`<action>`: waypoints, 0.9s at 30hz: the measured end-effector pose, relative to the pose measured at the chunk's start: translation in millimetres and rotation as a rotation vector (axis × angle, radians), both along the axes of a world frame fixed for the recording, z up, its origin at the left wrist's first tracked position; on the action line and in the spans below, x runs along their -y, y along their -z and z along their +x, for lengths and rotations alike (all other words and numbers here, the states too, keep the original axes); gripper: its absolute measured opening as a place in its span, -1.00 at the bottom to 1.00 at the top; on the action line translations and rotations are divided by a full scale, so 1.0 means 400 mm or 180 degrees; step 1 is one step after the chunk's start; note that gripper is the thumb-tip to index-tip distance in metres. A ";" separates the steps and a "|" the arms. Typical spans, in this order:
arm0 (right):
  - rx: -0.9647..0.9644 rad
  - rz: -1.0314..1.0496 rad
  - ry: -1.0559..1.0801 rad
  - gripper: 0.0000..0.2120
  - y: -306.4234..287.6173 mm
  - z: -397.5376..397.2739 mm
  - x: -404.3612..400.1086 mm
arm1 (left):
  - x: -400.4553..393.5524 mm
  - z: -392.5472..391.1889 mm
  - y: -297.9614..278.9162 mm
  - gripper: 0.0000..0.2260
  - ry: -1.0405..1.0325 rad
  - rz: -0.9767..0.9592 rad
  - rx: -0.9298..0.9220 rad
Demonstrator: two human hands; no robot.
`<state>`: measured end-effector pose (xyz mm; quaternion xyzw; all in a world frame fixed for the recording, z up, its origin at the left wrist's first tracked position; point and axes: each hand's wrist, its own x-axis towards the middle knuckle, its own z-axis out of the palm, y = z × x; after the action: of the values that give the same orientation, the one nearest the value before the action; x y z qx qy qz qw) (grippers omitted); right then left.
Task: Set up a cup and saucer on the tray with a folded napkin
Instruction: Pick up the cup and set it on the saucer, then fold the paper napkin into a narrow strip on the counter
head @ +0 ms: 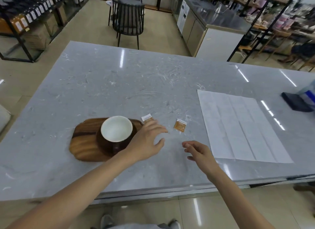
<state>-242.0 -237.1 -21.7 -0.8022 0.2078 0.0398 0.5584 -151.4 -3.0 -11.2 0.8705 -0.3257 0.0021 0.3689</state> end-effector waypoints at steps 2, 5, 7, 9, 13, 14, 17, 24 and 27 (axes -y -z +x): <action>-0.0022 -0.0127 -0.0006 -0.83 0.001 -0.012 0.076 | 0.078 -0.011 0.028 -0.71 0.0067 0.0088 -0.0161; 0.0027 -0.0415 -0.0082 -0.83 0.006 -0.027 0.202 | 0.203 -0.031 0.063 -0.73 0.0120 0.0049 -0.0375; 0.0021 -0.0616 -0.0139 -0.83 0.011 -0.036 0.288 | 0.286 -0.046 0.080 -0.71 0.0203 0.0079 -0.0416; 0.0076 -0.0901 -0.0261 -0.84 0.021 -0.044 0.373 | 0.367 -0.068 0.093 -0.68 0.0286 0.0099 -0.0445; 0.0257 -0.1682 -0.0566 -0.84 0.048 -0.058 0.527 | 0.519 -0.121 0.111 -0.63 0.0496 0.0150 -0.0508; 0.0283 -0.1940 -0.0658 -0.83 0.059 -0.065 0.562 | 0.553 -0.131 0.117 -0.61 0.0525 0.0202 -0.0518; 0.0259 -0.2605 -0.0813 -0.72 0.087 -0.104 0.654 | 0.637 -0.145 0.134 -0.58 0.0479 0.0815 -0.0362; 0.0610 -0.2762 -0.1276 -0.58 0.149 -0.203 0.787 | 0.708 -0.172 0.147 -0.80 0.0099 0.1578 0.0553; 0.0756 -0.2616 -0.1401 -0.54 0.152 -0.219 0.800 | 0.707 -0.167 0.139 -0.80 -0.0049 0.1456 0.0468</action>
<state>-329.5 -557.0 -82.7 -0.9804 -0.0336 -0.0203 0.1933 -218.1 -285.9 -66.9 0.9314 -0.3370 -0.0055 0.1374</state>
